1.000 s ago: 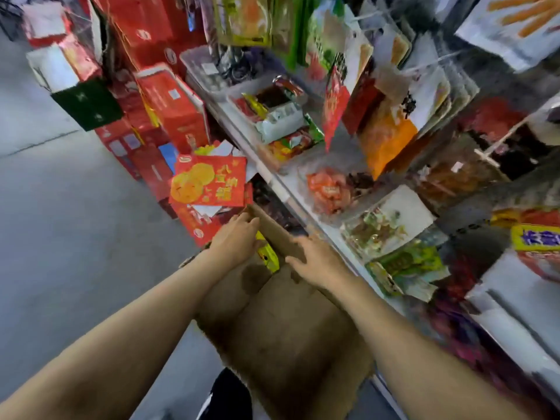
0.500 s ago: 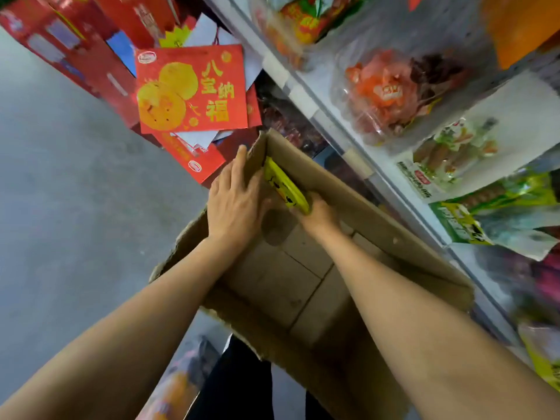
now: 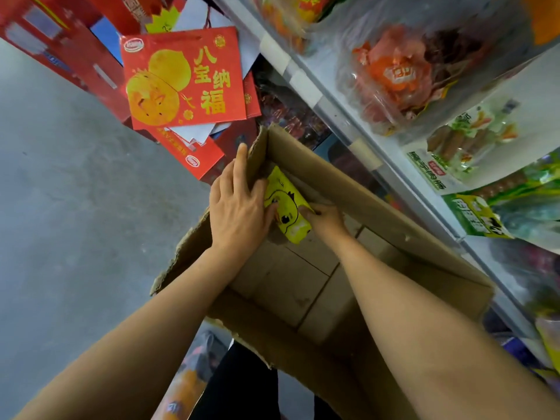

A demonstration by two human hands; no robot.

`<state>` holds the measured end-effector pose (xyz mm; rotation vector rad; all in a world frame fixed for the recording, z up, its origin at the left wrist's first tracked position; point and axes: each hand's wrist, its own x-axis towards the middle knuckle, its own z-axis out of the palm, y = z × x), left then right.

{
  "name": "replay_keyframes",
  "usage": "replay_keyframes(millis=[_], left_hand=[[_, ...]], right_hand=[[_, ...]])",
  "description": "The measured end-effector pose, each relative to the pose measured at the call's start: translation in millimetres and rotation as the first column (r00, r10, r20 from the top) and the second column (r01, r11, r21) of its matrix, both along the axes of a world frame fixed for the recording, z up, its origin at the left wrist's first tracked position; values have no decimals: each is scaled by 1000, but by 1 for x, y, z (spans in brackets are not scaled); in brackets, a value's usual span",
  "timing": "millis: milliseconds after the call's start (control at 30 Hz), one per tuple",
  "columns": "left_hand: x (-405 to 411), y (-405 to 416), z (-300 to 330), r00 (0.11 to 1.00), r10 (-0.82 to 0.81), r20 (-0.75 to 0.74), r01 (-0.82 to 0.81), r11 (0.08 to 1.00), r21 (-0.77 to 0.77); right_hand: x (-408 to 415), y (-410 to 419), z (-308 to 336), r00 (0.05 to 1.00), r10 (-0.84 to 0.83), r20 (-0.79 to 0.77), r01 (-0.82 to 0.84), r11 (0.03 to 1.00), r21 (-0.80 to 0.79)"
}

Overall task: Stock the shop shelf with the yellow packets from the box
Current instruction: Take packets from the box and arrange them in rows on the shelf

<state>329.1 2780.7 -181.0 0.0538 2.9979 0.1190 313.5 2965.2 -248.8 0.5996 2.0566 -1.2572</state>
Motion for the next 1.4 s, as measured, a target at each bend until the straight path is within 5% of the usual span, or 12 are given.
replay_keyframes(millis=[500,900,1067,1233,1400], left_hand=[[1,-1,1,1000,-3,-16,4,999,46],[1,4,38,991,-8,134,-3,997,80],[42,65,86,981,-53,187,21,986,168],[129,182,165,906,-325,271,193,887,420],[209,316,271,838,-544,46,356,608,710]], right_hand=[[62,42,38,964,-234,125,262,916,-303],[122,111,125,965,-259,-48,229,914,-333],[180,165,185,952,-283,-115,236,922,-308],[257,248,258,937,-308,-162,265,933,-242],[347,345,354,876,-357,-323,313,932,-182]])
